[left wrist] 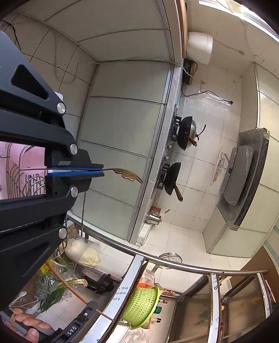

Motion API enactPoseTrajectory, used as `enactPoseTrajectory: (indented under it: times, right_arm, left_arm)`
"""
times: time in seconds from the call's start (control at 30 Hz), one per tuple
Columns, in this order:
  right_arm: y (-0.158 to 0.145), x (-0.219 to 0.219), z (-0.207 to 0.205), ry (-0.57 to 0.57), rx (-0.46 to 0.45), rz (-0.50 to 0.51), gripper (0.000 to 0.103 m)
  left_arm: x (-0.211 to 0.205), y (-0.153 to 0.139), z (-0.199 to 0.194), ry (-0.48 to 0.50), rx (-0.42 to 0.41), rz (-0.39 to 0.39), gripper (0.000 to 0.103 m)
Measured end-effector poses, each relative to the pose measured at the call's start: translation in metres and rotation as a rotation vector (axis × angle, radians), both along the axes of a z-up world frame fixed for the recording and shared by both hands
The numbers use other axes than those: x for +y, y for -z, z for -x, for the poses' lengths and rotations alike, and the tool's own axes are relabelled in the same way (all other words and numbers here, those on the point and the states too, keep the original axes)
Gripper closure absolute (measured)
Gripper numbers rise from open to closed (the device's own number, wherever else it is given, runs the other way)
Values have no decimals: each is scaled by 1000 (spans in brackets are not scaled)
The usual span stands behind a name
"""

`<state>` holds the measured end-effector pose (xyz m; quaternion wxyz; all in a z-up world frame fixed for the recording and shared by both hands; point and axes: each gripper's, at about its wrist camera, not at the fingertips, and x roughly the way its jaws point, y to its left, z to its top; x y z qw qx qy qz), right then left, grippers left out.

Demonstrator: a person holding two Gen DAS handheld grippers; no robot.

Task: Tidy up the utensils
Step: 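Lift the gold spoon with the left tool while the right tool lifts the chopstick, then drop the chopstick into the pink cup with the right tool while the left tool drops the gold spoon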

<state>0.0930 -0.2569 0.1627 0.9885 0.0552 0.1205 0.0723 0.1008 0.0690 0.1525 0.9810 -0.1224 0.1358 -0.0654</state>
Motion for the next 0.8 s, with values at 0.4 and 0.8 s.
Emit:
enactPoseTrajectory:
  times: [0.4, 0.8]
  right_arm:
    - [47, -6, -34, 7, 122, -18, 97]
    - [96, 2, -30, -24, 233, -40, 97]
  left_arm:
    - [-16, 47, -33, 1, 51, -73, 102]
    - [-30, 104, -28, 39, 185, -101, 102]
